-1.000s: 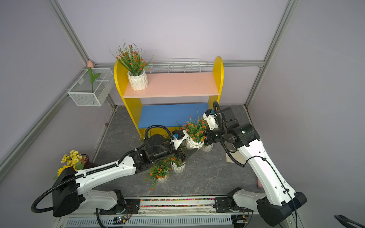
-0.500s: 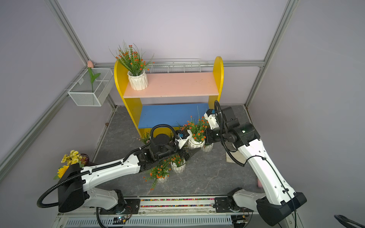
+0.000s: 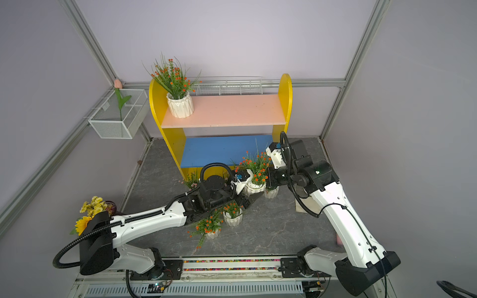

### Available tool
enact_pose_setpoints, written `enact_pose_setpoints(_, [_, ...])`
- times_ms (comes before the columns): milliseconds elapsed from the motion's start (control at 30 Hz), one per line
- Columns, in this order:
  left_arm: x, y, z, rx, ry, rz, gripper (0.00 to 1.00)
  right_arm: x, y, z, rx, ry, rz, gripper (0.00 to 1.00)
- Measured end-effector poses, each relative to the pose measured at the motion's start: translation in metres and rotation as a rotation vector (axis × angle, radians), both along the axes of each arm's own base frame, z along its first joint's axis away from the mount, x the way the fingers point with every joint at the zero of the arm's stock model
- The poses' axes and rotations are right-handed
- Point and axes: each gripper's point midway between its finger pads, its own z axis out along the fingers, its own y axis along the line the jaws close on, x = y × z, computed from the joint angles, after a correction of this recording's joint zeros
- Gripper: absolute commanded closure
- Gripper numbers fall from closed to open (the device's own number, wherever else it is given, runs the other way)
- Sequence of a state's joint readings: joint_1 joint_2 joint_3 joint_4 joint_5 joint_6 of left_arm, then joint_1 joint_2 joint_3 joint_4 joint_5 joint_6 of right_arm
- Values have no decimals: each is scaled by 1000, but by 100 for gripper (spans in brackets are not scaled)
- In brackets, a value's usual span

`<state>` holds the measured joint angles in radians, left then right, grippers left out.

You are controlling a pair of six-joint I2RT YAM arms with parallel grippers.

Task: Place the baby's breath potted plants on the rack by color
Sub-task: Pick up the baby's breath potted plant from the center of the board.

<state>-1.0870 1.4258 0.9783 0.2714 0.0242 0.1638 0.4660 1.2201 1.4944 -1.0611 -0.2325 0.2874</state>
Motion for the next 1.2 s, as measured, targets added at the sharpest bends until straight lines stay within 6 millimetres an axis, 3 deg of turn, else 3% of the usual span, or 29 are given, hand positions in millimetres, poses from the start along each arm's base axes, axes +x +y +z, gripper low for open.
enact_pose_setpoints(133, [0,0,-1,4,2,0,35,0,0,-1,3,-5,-1,89])
enact_pose_setpoints(300, [-1,1,-5,18,10,0,62,-1,2,-3,24,0,-2,80])
enact_pose_setpoints(600, [3,6,-16,65,49,36,69,-5,5,12,121,-31,11,71])
enact_pose_setpoints(800, [8,10,-15,108,69,72,72,-4,-7,16,147,-61,-25,69])
enact_pose_setpoints(933, [11,13,5,117,66,97,74,-4,-22,9,146,-65,-71,67])
enact_pose_setpoints(1200, [22,27,75,75,33,168,77,-14,-42,-25,125,-43,-140,61])
